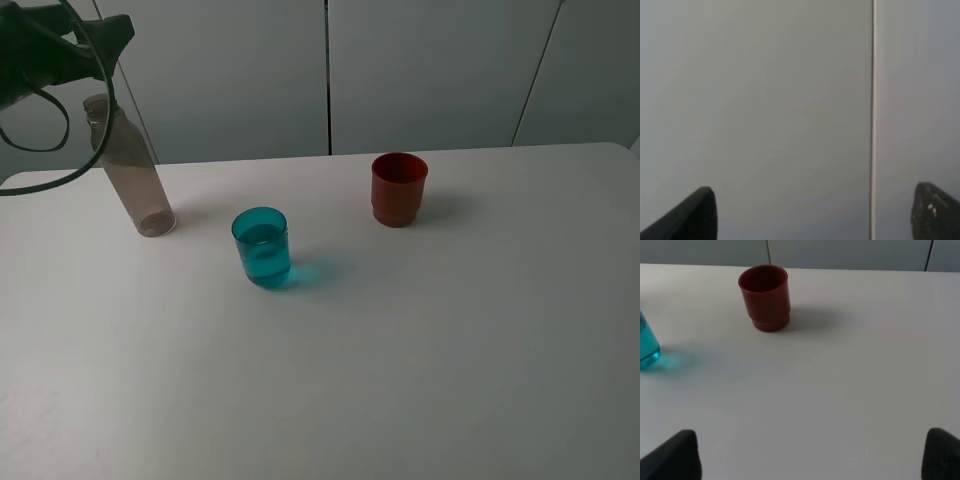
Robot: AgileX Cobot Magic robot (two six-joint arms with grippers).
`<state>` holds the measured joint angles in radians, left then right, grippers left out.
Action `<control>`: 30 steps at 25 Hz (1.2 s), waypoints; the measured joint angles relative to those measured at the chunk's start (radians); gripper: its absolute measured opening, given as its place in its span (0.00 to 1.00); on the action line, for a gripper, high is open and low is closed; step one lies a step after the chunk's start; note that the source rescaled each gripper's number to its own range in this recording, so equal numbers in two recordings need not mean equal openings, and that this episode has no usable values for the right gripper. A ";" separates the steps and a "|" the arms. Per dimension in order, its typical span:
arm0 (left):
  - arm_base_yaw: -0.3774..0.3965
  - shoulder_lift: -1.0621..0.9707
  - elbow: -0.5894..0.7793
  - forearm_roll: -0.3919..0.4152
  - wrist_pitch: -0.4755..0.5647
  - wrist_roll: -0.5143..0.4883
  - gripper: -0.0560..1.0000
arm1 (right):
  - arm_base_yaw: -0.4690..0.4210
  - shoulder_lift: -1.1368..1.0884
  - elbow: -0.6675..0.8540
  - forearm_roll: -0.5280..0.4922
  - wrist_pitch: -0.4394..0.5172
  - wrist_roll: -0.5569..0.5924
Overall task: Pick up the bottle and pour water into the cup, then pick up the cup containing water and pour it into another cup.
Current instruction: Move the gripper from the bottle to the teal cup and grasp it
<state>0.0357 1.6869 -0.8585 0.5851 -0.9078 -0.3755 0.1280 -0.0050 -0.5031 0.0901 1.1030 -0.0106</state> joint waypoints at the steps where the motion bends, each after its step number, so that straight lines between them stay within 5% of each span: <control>1: -0.023 -0.022 0.000 0.018 0.046 -0.015 0.98 | 0.000 0.000 0.000 0.000 0.000 0.000; 10: -0.170 -0.101 0.040 0.143 0.193 -0.171 0.98 | 0.000 0.000 0.000 0.000 0.000 0.000; 26: -0.184 -0.014 0.306 0.045 0.169 -0.034 0.98 | 0.000 0.000 0.000 0.000 0.000 0.000; 30: -0.159 0.058 0.306 0.161 0.124 -0.032 0.98 | 0.000 0.000 0.000 0.000 0.000 0.000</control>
<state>-0.1230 1.7449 -0.5522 0.7463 -0.7836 -0.4074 0.1280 -0.0050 -0.5031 0.0901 1.1030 -0.0106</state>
